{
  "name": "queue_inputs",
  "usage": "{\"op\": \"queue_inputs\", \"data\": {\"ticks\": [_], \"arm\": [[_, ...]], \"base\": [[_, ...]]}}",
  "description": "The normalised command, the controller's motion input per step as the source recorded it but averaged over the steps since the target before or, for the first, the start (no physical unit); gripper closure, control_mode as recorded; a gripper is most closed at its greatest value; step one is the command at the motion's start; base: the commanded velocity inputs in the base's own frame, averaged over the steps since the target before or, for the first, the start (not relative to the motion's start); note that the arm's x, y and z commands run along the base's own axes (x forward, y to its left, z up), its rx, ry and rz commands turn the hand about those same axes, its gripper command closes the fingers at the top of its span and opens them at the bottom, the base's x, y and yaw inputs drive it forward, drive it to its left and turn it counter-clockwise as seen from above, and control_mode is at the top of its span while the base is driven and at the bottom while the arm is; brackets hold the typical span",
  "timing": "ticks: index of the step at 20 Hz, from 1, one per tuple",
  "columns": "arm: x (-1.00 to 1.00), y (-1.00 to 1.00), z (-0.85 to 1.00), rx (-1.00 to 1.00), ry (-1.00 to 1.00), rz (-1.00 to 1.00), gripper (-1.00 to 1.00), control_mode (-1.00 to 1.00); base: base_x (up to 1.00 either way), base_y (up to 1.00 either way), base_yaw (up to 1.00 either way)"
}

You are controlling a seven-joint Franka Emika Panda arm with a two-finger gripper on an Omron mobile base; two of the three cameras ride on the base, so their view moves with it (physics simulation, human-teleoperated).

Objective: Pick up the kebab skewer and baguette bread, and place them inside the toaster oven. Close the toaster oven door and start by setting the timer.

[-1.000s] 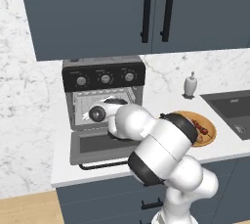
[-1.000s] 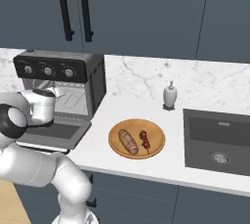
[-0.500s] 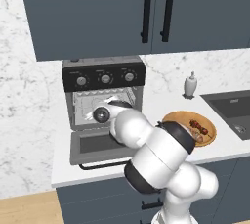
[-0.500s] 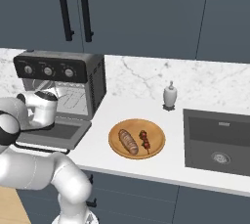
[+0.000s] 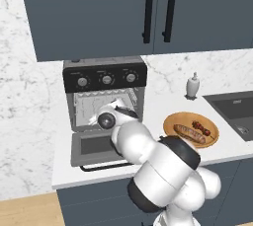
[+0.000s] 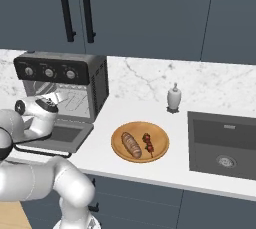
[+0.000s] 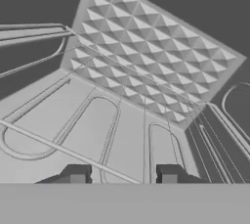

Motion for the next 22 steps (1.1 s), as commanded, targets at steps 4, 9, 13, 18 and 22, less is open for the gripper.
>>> {"op": "queue_inputs", "data": {"ticks": [4, 9, 13, 18, 22], "arm": [[-0.27, -0.04, 0.33, 0.03, 0.00, 0.00, 1.00, -1.00], [-0.40, -0.05, 0.42, 0.04, 0.00, 0.00, 1.00, -1.00], [-0.45, 0.00, 0.41, 0.04, 0.00, -0.01, 1.00, -1.00], [-0.34, 0.00, 0.52, 0.02, 0.00, -0.01, 1.00, -1.00], [-0.38, -0.01, 0.50, 0.02, 0.00, -0.02, 1.00, -1.00]], "base": [[0.00, 0.00, 0.00], [0.00, 0.00, 0.00], [0.00, 0.00, 0.00], [0.00, 0.00, 0.00], [0.00, 0.00, 0.00]]}}
